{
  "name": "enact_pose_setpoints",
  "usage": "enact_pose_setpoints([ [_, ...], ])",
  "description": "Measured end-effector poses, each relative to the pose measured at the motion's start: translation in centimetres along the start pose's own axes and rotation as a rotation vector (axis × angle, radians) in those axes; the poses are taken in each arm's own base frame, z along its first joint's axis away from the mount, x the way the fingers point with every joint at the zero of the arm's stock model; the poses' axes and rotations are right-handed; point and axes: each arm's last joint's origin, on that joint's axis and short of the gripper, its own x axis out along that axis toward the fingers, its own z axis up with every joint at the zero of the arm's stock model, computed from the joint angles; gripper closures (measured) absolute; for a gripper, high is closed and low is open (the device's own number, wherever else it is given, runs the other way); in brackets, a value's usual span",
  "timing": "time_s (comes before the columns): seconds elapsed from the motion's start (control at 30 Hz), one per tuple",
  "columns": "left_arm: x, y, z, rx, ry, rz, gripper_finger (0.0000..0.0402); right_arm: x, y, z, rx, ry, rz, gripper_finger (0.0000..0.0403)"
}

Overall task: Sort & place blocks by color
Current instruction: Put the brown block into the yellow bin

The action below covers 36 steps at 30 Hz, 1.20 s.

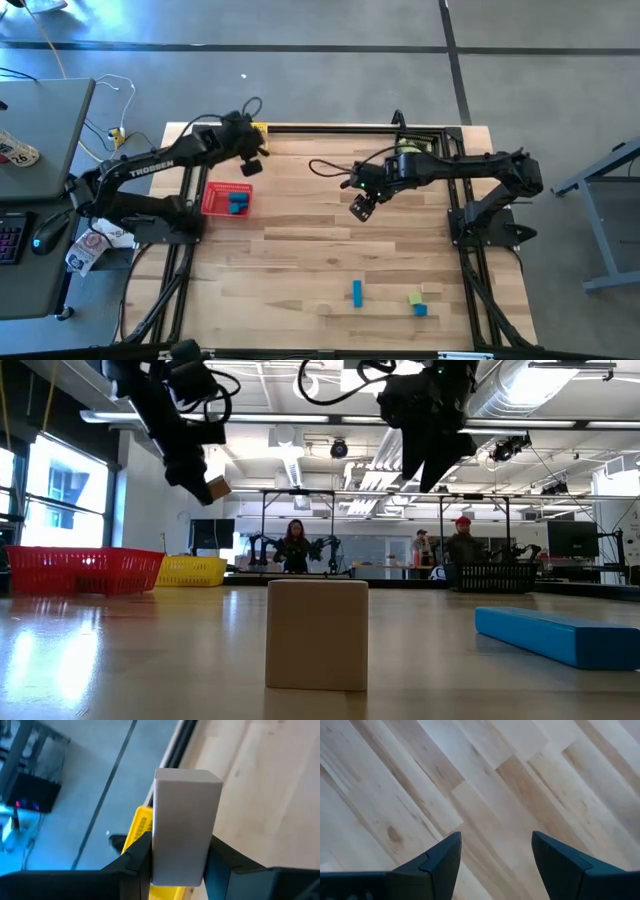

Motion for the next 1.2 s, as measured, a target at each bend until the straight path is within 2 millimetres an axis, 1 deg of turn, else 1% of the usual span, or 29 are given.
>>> enact_pose_setpoints([
  [0.1,0.6,1.1,-0.6,-0.047,0.038,0.028,0.0290,-0.1,0.9,-0.7,0.014,-0.016,-0.016,0.0174],
  [0.23,2.2,1.4,-1.1,-0.059,0.110,0.032,0.0291,-0.3,2.1,-1.7,0.028,-0.039,-0.030,0.0174],
  [0.33,3.7,1.4,-1.5,-0.039,0.172,0.015,0.0296,-0.4,3.0,-2.4,0.046,-0.056,-0.037,0.0174],
  [0.47,5.7,1.0,-2.0,-0.027,0.254,0.004,0.0293,-0.7,4.1,-3.5,0.064,-0.072,-0.037,0.0174],
  [0.57,6.8,0.9,-2.2,-0.019,0.301,0.004,0.0292,-0.9,5.0,-4.4,0.076,-0.095,-0.042,0.0174],
  [0.7,8.0,1.2,-2.1,-0.015,0.332,0.000,0.0293,-1.2,6.1,-5.7,0.100,-0.099,-0.026,0.0174],
  [0.83,8.9,1.3,-2.0,-0.006,0.352,-0.012,0.0289,-1.5,7.1,-7.0,0.125,-0.090,-0.007,0.0174],
  [1.0,9.6,1.1,-2.1,0.022,0.365,-0.049,0.0286,-1.6,8.0,-9.1,0.102,-0.037,-0.024,0.0174],
  [1.2,10.1,0.8,-2.3,0.028,0.382,-0.061,0.0285,-0.6,9.6,-11.8,0.123,0.099,-0.040,0.0174],
])
